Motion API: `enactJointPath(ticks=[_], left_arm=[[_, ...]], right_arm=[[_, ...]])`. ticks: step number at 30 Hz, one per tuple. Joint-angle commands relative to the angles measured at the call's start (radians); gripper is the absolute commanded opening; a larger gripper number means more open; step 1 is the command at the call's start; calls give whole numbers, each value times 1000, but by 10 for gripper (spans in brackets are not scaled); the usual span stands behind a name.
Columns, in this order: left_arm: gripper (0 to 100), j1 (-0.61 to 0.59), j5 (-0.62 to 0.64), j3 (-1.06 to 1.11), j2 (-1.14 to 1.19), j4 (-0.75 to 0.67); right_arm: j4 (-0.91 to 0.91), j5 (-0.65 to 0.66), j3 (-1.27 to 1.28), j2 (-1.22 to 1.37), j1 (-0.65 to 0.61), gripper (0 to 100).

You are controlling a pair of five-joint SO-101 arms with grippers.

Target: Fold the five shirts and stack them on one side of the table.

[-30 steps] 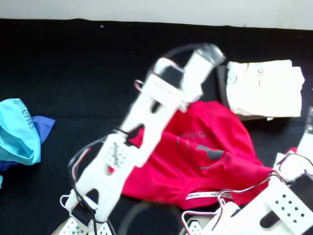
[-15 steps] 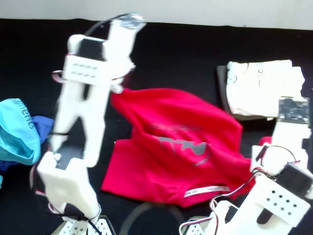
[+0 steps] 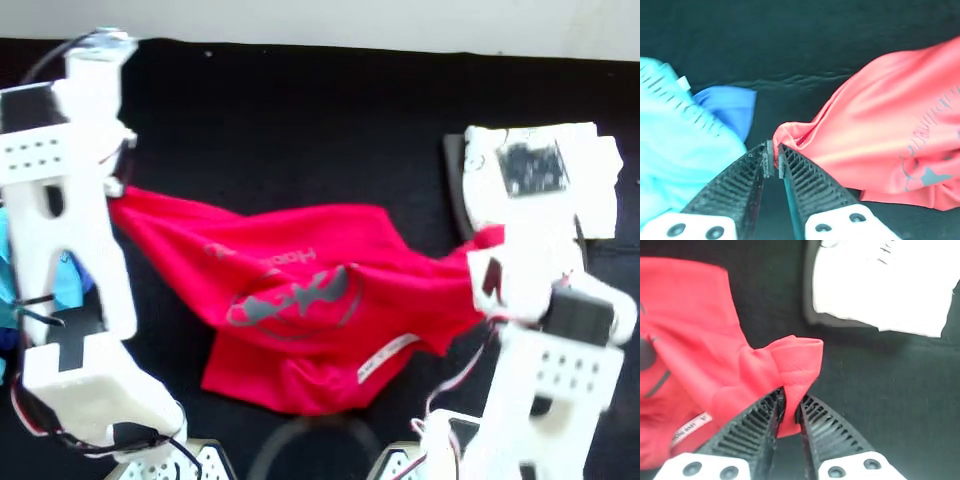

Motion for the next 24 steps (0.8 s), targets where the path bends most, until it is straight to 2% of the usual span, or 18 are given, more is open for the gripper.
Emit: enactJointPath(ticks=[1, 5, 11, 20, 24], left_arm=[[10, -116, -48, 8, -67, 5], [10, -242, -137, 101, -67, 6], [10, -386, -216, 209, -82, 6], [14, -341, -371, 532, -268, 3], [118, -343, -399, 532, -374, 2]], right_arm=[[111, -51, -288, 199, -88, 5], [208, -48, -495, 297, -228, 5], [205, -49, -498, 326, -409, 5], [209, -51, -466, 392, -553, 5], [208, -86, -334, 374, -610, 5]])
